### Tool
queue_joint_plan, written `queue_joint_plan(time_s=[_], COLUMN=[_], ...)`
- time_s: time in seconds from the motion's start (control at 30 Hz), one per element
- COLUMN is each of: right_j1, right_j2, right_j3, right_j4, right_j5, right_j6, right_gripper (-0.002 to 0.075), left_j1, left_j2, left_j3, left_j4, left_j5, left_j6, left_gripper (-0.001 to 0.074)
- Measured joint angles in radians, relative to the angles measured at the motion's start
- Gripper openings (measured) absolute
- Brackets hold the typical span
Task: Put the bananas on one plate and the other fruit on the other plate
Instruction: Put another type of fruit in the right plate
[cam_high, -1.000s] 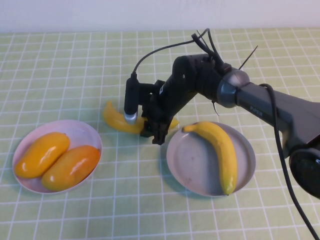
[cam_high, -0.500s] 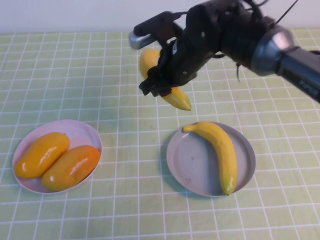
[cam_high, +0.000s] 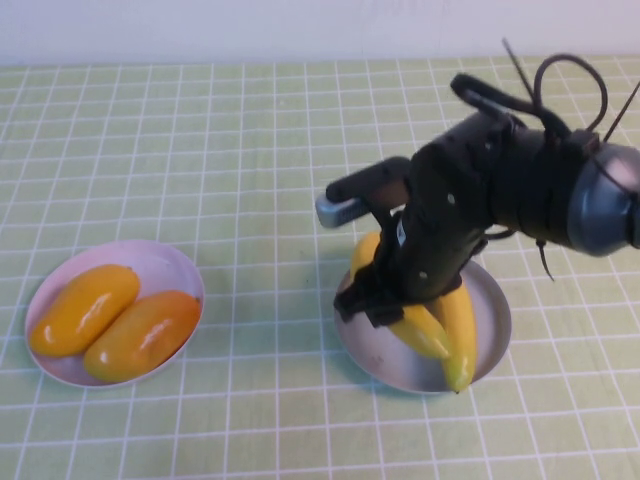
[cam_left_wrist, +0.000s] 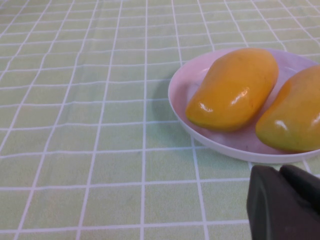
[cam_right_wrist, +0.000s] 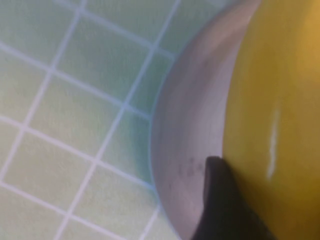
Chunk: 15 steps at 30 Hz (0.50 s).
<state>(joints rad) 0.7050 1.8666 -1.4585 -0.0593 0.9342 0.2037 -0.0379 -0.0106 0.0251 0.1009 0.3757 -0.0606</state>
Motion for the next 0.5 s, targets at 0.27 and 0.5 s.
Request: queue_joint_plan(time_s=[0.27, 0.5], right_j1=[0.004, 0.012], right_j2=[-0.004, -0.012], right_j3=[0.082, 0.086], right_j4=[-0.003, -0.004], right_j5=[-0.045, -0.052], right_j6=[0.002, 0.002], right_gripper=[0.0320, 0.0518], left_j1=[0.000, 0.000], left_j2=[0.000, 0.000], left_j3=[0.000, 0.000], left_j4=[0.000, 0.000], left_j5=[0.000, 0.000], left_j6=[0.000, 0.000], left_gripper=[0.0002, 0.0002])
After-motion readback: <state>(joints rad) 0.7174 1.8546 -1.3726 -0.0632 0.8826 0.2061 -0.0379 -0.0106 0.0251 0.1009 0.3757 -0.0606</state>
